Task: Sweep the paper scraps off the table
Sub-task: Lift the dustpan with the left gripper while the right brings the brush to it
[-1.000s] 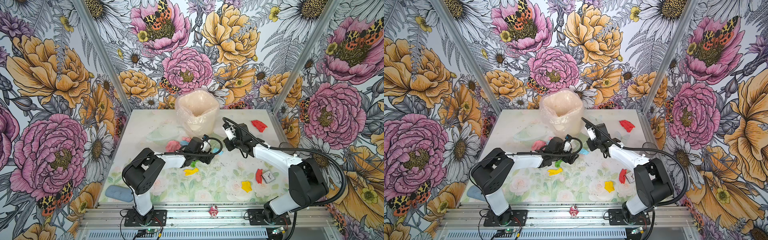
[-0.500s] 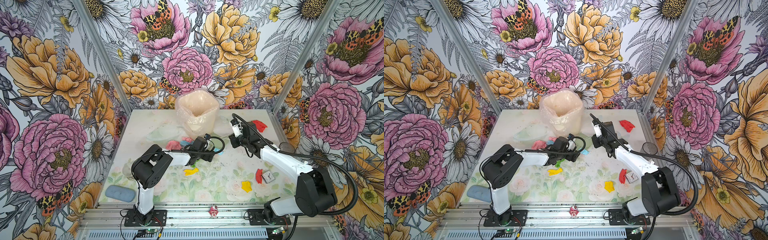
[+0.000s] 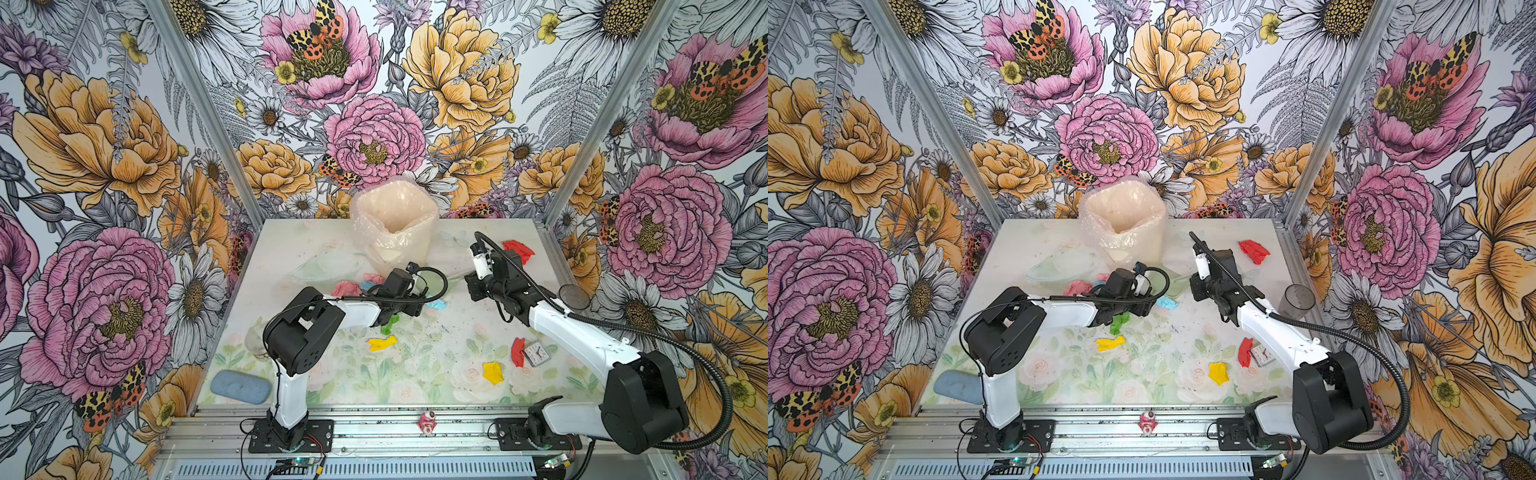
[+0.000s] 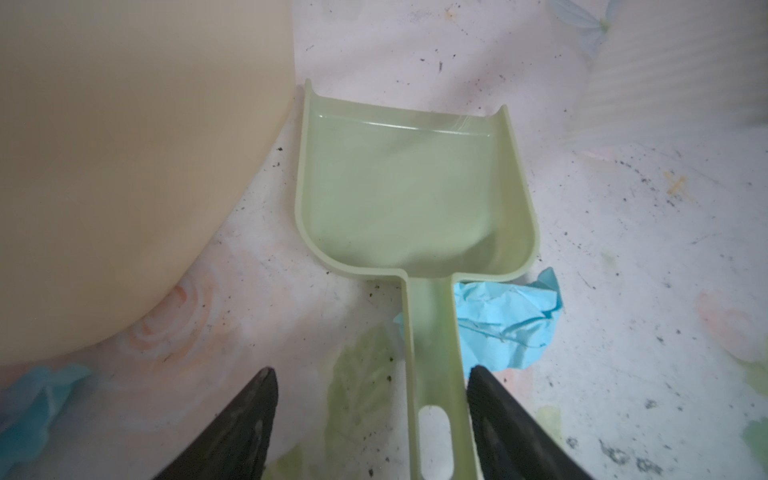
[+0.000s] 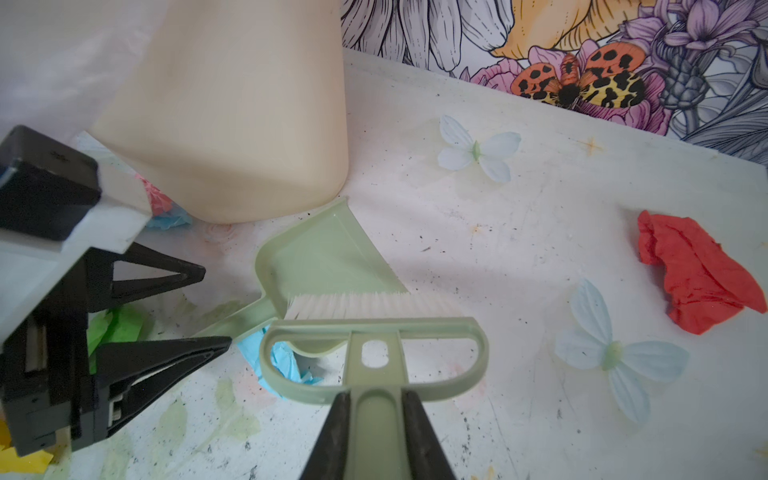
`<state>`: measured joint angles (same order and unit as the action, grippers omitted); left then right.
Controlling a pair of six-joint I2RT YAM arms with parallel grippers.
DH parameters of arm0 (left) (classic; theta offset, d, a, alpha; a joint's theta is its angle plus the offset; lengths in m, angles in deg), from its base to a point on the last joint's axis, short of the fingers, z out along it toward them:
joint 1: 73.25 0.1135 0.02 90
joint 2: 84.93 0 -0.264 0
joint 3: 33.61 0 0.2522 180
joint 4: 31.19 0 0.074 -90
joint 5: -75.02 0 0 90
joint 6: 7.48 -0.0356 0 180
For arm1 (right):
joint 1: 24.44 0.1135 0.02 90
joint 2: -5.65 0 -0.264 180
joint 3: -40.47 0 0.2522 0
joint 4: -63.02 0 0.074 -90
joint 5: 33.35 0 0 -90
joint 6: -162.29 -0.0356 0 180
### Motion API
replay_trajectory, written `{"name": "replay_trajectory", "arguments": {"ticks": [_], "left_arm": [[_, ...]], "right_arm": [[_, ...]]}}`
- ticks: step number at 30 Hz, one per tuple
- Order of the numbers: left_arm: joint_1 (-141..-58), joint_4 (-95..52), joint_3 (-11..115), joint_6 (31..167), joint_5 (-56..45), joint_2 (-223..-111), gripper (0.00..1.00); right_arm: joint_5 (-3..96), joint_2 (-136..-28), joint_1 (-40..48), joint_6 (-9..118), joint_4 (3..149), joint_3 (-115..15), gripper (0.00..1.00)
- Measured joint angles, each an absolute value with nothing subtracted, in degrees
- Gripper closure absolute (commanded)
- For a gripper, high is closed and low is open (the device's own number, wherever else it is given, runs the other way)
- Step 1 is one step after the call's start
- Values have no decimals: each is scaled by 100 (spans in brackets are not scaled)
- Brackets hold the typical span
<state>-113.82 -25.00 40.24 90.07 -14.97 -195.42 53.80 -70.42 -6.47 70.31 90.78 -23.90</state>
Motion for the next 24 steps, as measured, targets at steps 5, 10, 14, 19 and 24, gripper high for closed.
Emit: {"name": "replay_trajectory", "arguments": {"ticks": [5, 10, 14, 19, 24], "left_arm": [[-11361, -2498, 4029, 9007, -1495, -19608, 26], [-11361, -2494, 4029, 9007, -1495, -19617, 23], [-11361, -2496, 4042, 9007, -1493, -19623, 23], [-11361, -2498, 4228, 9007, -1458, -19811, 27], [-11361, -2498, 4339, 9007, -1427, -19949, 32]], "right_arm": [[5384, -6988, -671, 7016, 9083, -2325, 100], [5384, -6977, -690, 7016, 9083, -2321, 100], [5384, -6977, -690, 7016, 9080, -2305, 100], [5382, -6977, -693, 7016, 9083, -2275, 100], [5384, -6955, -728, 7014, 9083, -2233, 100]]}}
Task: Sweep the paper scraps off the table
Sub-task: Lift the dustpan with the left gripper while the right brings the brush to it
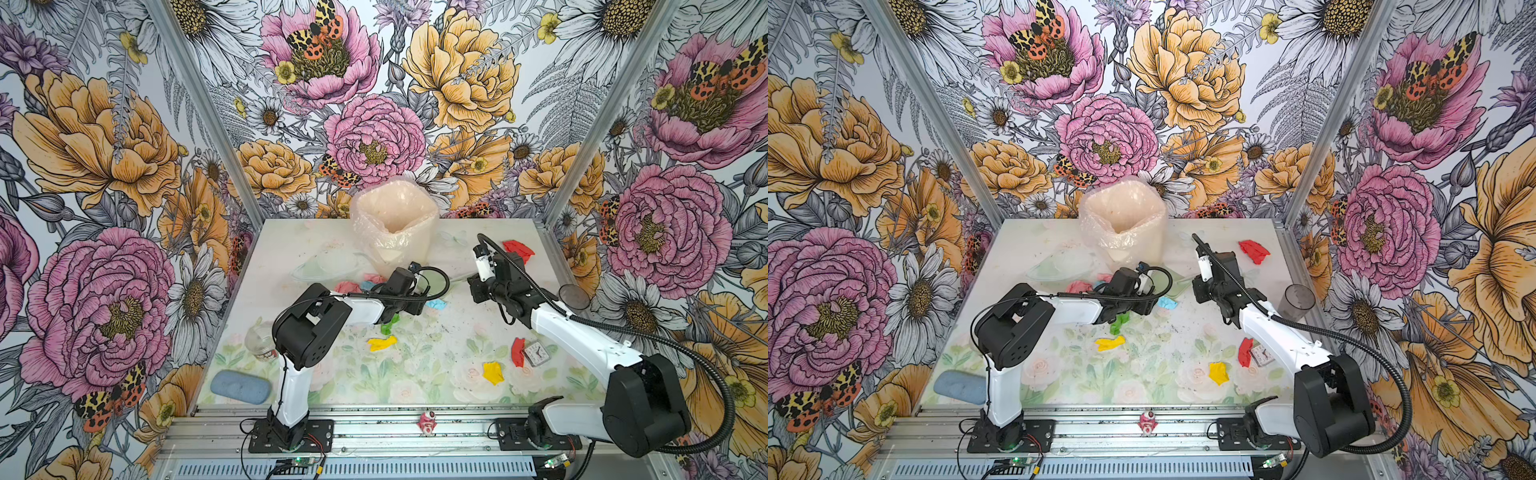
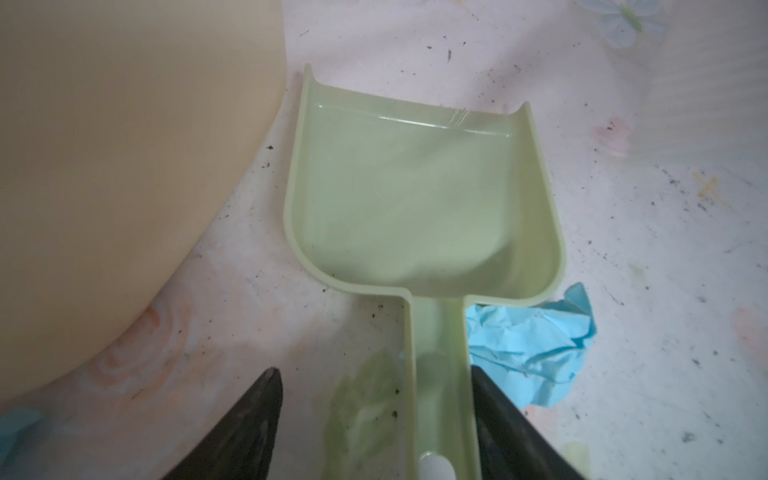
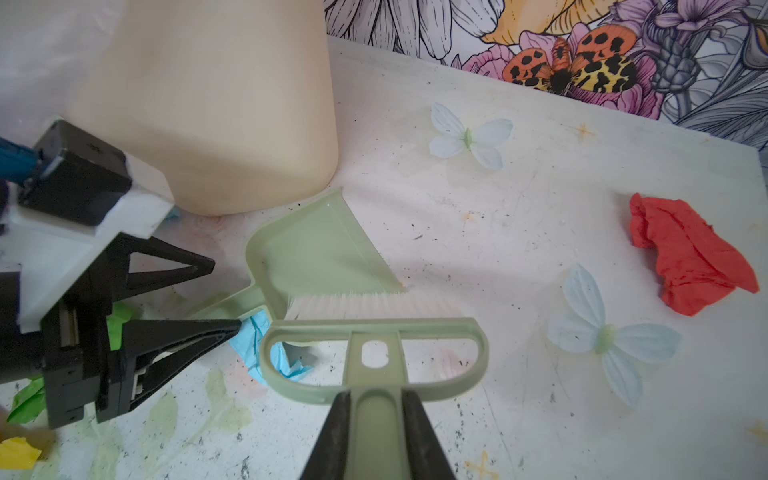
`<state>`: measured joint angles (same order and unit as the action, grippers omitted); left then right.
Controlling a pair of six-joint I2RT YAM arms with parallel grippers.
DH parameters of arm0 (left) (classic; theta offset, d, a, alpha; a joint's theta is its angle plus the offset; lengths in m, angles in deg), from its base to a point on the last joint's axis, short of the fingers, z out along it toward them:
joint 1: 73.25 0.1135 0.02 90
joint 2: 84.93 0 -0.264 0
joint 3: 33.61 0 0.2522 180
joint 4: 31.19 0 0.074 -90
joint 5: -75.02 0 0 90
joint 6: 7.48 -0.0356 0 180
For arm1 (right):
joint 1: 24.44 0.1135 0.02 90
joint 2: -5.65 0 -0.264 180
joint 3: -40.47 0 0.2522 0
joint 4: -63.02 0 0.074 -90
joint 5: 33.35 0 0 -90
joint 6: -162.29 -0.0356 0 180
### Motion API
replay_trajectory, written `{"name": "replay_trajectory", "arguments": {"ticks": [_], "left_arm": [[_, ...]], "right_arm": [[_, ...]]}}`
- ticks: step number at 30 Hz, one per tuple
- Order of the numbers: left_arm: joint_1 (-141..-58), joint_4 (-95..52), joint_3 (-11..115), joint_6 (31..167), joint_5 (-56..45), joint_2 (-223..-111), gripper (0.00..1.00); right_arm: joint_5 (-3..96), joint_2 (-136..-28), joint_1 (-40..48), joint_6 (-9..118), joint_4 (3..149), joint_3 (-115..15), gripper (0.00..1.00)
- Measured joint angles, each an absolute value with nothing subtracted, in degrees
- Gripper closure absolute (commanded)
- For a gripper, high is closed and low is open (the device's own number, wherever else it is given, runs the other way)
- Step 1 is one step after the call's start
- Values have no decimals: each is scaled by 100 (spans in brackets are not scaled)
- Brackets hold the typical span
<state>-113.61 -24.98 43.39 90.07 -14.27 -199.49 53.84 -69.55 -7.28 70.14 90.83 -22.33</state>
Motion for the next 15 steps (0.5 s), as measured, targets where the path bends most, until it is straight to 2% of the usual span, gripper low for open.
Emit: {"name": "replay_trajectory", "arguments": {"ticks": [15], "left_arm": [[-11347, -2500, 4542, 9007, -1392, -20089, 32]], "right_arm": [[5406, -6592, -767, 6970, 9087, -2056, 100]]}}
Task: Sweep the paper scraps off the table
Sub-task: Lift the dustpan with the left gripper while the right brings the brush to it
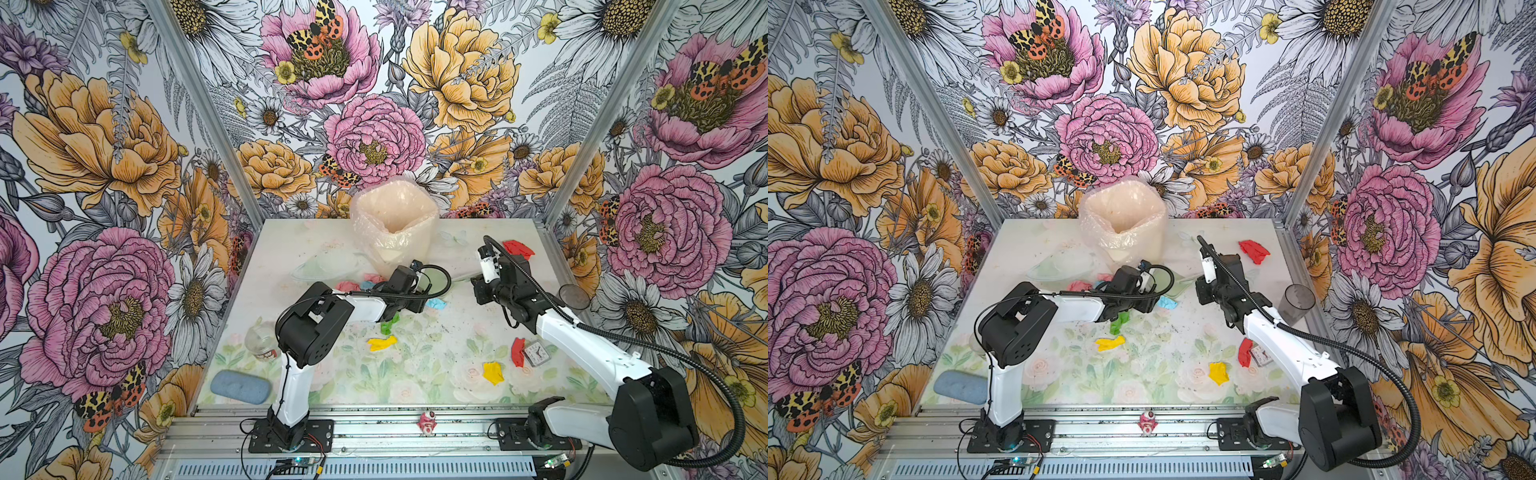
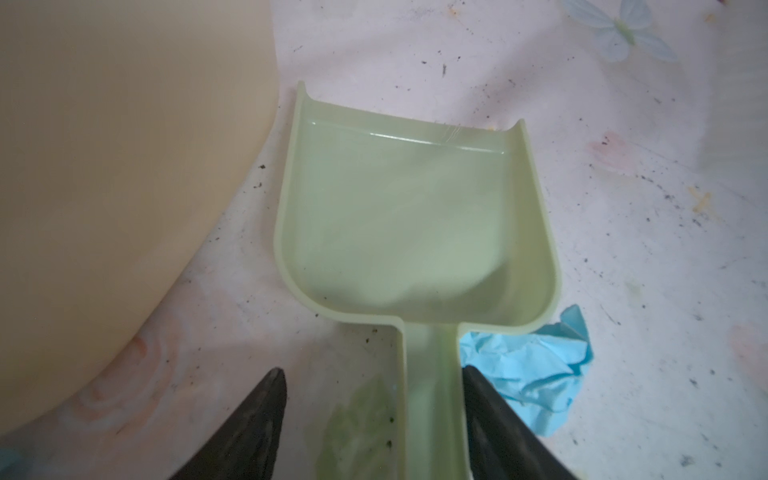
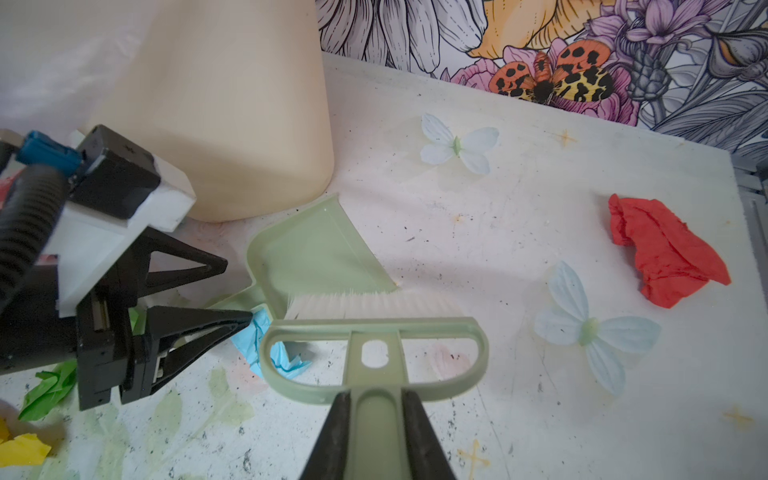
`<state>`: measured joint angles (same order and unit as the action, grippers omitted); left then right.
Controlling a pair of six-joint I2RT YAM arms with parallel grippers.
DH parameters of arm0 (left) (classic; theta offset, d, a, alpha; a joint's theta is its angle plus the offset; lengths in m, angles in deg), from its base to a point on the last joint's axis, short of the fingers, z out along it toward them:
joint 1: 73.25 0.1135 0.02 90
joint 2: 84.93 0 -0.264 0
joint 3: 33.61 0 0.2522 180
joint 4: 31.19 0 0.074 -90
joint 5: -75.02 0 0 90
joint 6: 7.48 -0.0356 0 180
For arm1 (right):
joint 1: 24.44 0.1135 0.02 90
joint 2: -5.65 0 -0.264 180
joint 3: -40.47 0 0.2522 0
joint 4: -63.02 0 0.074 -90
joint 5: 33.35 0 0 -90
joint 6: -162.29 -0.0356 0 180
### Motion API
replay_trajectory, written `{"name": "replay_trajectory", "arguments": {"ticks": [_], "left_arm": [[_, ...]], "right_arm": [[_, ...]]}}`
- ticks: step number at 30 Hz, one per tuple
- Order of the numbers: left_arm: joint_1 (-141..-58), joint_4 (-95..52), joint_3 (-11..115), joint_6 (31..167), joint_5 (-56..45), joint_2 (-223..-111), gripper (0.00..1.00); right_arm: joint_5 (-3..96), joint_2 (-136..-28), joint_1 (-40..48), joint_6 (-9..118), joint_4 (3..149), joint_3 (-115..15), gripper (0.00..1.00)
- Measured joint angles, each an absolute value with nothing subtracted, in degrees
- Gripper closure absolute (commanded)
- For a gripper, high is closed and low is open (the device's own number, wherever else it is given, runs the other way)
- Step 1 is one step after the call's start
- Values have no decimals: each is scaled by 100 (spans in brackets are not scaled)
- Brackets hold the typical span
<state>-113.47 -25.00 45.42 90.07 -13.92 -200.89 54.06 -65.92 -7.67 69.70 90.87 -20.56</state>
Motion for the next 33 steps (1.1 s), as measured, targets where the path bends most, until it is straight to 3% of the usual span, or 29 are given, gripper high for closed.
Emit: {"name": "replay_trajectory", "arguments": {"ticks": [33], "left_arm": [[-11286, -3071, 4567, 9134, -1423, -20362, 38]], "right_arm": [[5404, -6592, -841, 6970, 9085, -2025, 100]]}}
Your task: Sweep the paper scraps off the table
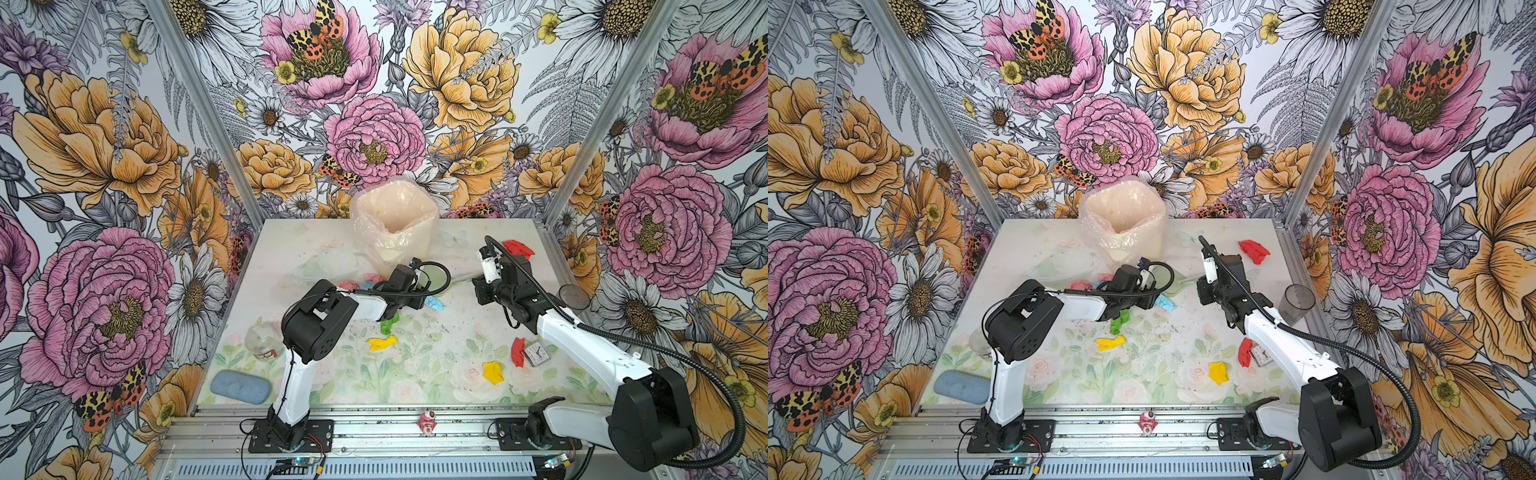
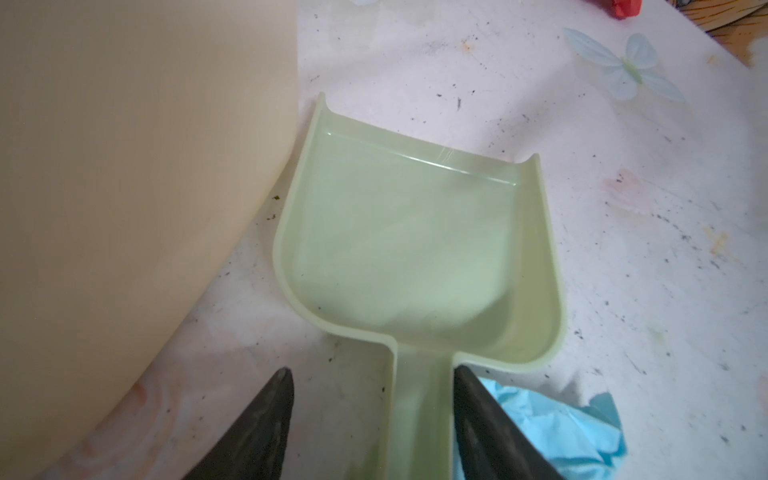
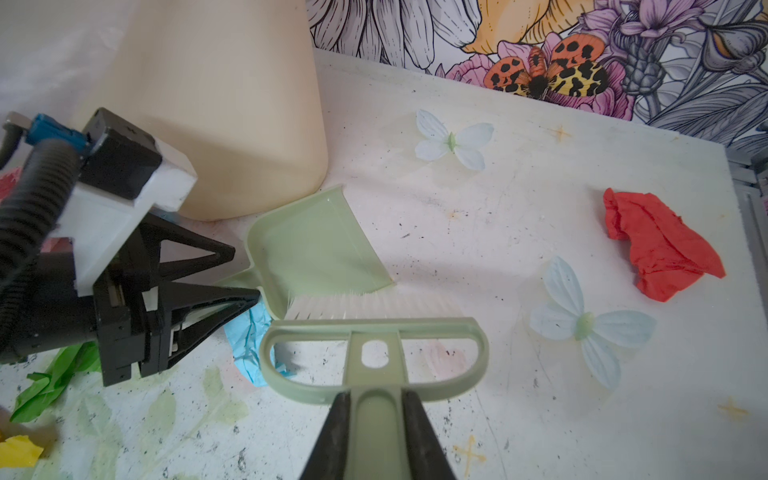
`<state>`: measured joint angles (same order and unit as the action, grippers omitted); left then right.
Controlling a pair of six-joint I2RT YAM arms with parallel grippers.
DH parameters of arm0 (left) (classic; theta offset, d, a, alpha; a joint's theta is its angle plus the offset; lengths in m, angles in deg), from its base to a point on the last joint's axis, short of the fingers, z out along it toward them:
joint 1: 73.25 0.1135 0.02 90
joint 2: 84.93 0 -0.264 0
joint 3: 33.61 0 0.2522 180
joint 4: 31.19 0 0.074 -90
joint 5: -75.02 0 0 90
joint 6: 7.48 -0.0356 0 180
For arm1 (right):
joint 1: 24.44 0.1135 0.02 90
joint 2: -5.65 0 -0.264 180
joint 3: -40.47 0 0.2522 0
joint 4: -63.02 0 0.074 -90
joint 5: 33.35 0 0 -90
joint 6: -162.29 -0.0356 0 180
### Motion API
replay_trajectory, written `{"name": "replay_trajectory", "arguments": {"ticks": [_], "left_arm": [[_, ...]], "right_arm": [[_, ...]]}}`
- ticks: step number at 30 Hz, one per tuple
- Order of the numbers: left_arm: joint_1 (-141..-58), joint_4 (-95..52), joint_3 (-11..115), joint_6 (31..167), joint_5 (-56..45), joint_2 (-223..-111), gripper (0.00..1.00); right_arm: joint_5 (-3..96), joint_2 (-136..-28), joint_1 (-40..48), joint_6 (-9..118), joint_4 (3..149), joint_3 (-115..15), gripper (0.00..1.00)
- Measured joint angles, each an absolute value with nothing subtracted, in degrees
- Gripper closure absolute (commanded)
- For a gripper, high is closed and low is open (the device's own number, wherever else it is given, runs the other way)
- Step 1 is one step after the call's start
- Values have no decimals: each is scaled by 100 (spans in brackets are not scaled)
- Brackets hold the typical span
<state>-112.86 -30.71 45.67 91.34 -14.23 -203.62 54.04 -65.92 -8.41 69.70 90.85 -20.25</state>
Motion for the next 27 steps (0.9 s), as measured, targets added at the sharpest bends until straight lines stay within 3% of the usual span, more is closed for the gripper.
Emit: {"name": "replay_trajectory", "arguments": {"ticks": [27], "left_arm": [[-11315, -3700, 4265, 9110, -1571, -20434, 49]], "right_arm": [[5404, -6572, -841, 6926, 9083, -1918, 100]]}}
